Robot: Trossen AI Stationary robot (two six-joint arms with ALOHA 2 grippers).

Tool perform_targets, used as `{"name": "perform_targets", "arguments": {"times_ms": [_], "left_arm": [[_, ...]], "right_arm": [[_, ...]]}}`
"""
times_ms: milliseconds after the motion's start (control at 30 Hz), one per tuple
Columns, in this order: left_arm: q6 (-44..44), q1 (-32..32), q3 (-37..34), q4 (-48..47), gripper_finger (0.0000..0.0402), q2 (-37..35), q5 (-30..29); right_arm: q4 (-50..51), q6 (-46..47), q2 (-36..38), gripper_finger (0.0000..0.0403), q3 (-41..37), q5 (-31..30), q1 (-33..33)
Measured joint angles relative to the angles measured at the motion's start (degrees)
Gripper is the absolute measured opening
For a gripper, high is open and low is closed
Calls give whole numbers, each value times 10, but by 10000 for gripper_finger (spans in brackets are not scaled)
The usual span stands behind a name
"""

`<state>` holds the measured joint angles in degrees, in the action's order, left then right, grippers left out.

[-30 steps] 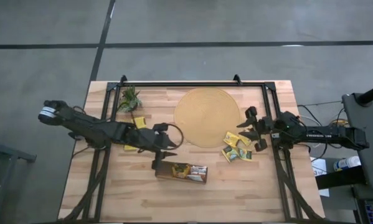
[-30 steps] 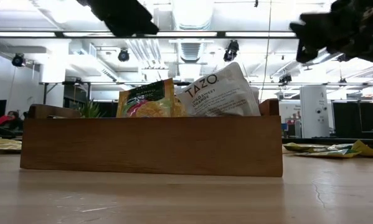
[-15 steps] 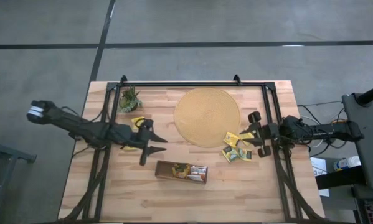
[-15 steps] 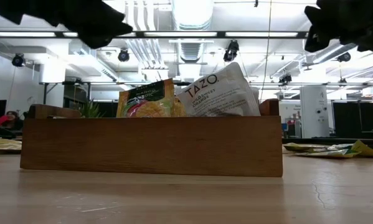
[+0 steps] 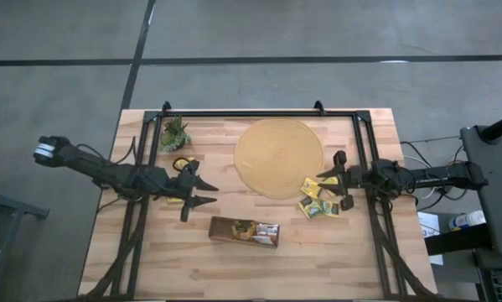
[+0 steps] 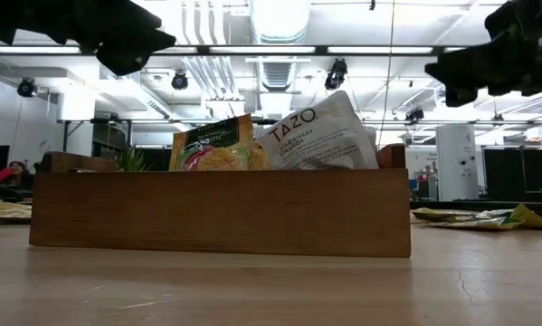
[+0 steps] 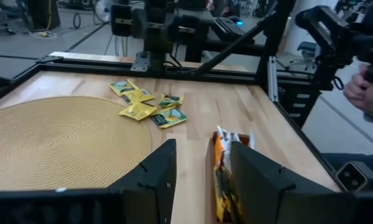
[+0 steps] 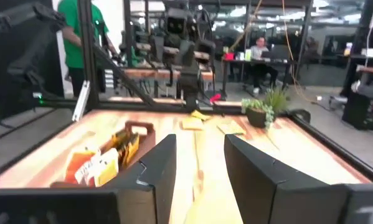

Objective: Pick & Place Tea
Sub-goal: Put the yellow tea bag into the left section of the wooden organizer

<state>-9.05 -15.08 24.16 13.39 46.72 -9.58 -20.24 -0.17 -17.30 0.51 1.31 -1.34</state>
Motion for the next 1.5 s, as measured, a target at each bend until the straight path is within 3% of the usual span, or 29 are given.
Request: {"name": "perform_targets", "arguments": {"times_ms": [300, 633, 867, 1500], "left_arm": [[1, -13, 0, -5, 144, -1, 0], [17, -12, -1, -48, 144, -5, -29], [67, -12, 50, -138, 144, -20, -47], [-92, -19, 35, -302, 141, -9, -146]], "right_arm": [[197, 25, 173, 118, 0, -1, 0], [198, -18, 127, 124, 0, -14, 2], [198, -104, 128, 132, 0, -15, 2], [197, -119, 112, 120, 0, -14, 2]]}}
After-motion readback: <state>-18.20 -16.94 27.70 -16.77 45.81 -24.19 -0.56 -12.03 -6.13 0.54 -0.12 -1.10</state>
